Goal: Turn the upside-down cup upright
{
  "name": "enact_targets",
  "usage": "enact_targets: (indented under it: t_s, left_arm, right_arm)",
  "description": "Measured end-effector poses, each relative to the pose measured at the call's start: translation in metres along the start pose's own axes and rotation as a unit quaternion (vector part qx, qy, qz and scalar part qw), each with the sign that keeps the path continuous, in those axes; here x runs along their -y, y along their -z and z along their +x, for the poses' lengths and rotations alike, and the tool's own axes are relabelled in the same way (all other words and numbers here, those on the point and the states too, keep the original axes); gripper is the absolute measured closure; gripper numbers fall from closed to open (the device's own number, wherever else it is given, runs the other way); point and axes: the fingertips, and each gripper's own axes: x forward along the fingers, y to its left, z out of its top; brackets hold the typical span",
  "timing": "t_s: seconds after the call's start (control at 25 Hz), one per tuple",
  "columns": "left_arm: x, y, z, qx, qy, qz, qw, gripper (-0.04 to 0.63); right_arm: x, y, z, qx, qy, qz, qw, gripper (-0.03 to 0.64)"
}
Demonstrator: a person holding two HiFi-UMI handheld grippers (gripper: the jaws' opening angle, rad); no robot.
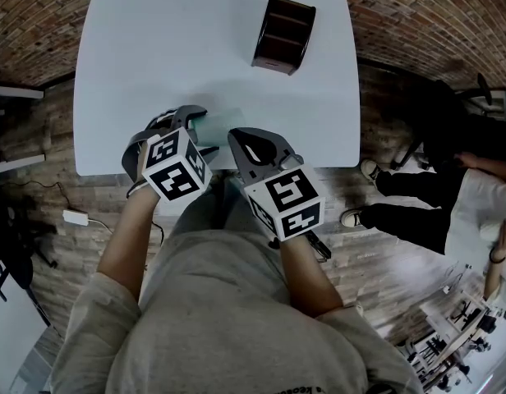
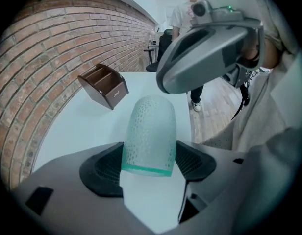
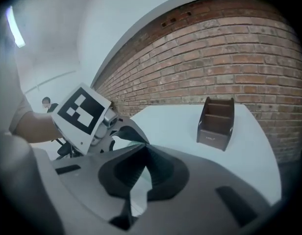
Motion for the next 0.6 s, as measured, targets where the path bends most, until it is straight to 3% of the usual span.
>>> enact_targets:
  t_s: [0.6]
  left_arm:
    - [-0.003, -0.005, -0.004, 0.005, 0.002, 0.003, 1.0, 0.267]
  right_arm:
    - [0.01, 0.018, 0.015, -0.041, 0.013, 0.001, 0.999, 0.611]
